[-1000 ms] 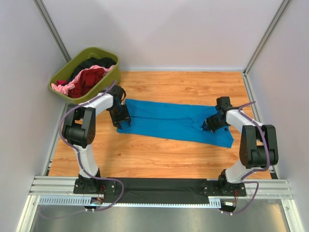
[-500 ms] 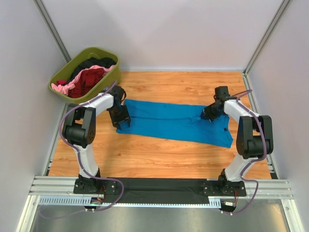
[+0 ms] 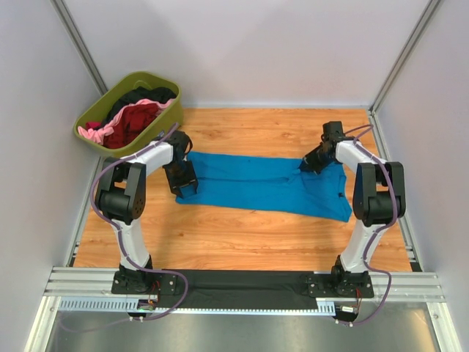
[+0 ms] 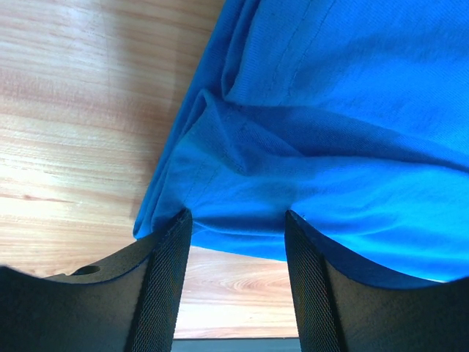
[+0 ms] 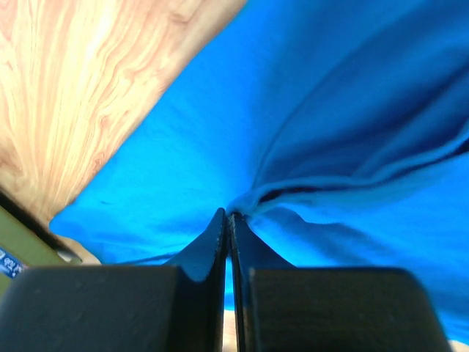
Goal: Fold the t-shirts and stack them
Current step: Fold the tshirt
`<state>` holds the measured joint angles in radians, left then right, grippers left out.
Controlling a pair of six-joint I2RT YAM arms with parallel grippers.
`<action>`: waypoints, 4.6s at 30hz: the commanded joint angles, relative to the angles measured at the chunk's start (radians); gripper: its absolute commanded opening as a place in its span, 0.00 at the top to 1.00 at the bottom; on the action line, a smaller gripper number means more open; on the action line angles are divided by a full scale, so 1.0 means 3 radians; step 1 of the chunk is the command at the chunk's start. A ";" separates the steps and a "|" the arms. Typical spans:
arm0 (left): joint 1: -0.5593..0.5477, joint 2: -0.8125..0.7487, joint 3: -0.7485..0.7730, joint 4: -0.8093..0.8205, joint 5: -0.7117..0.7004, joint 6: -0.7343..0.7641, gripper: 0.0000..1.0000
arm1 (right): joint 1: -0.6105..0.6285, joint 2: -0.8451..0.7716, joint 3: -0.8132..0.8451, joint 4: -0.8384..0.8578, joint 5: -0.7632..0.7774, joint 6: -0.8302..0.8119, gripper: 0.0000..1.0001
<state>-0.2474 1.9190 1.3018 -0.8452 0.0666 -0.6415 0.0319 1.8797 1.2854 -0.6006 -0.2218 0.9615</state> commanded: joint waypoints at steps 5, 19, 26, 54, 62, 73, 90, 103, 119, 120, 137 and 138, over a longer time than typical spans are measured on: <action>-0.0009 0.0056 0.0114 -0.0133 -0.0099 0.0001 0.39 | 0.0093 0.0187 0.0225 0.0161 -0.0345 -0.0249 0.85; -0.0029 0.0005 0.0405 -0.0404 -0.0177 -0.0030 0.38 | -0.0075 -0.0288 0.0400 -0.1045 0.0340 -0.0924 0.59; -0.0070 -0.0127 0.0585 -0.0645 -0.0446 0.0016 0.38 | -0.0331 -0.0641 -0.0050 -0.1326 0.0662 -0.1001 0.65; -0.0070 -0.0082 0.0012 -0.0572 -0.0856 0.0011 0.42 | -0.0914 -0.0835 -0.1253 -0.0672 0.1583 -0.1492 0.70; -0.0106 -0.0583 0.0278 -0.0573 -0.0534 0.0072 0.39 | -0.0914 -0.1157 -0.0972 -0.0913 0.1058 -0.1548 0.63; -0.0106 0.0035 0.0329 -0.0184 0.0019 0.0139 0.39 | -0.0929 -0.0575 -0.0164 -0.0319 0.0039 -0.1911 0.55; -0.0106 0.0183 0.1177 -0.0343 0.0095 0.0154 0.38 | -0.1251 0.0111 0.0527 -0.0151 -0.0257 -0.2131 0.60; -0.0101 0.0997 0.1837 0.0153 0.0371 0.0379 0.40 | -0.1348 0.0386 0.0430 0.0223 -0.0784 -0.2193 0.60; 0.0032 0.1549 0.2313 -0.0353 -0.0079 0.0134 0.37 | -0.1451 0.0427 0.0246 0.0407 -0.0217 -0.2116 1.00; 0.0042 0.1559 0.2343 -0.0358 -0.0048 0.0129 0.37 | -0.1451 0.0458 0.0276 0.0407 -0.0232 -0.2116 1.00; -0.0004 0.0487 0.2315 -0.0793 -0.0099 0.0159 0.32 | -0.1221 0.1613 0.2259 -0.0007 -0.0355 -0.1999 0.87; -0.0034 0.0410 0.2222 -0.0808 -0.0145 0.0190 0.31 | -0.1206 0.1639 0.2498 -0.0078 -0.0350 -0.1892 0.83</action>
<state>-0.2394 2.2112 2.0136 -1.0397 0.0647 -0.5999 -0.3370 2.3436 1.8877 -0.5827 -0.3477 0.3584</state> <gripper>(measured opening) 0.684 0.147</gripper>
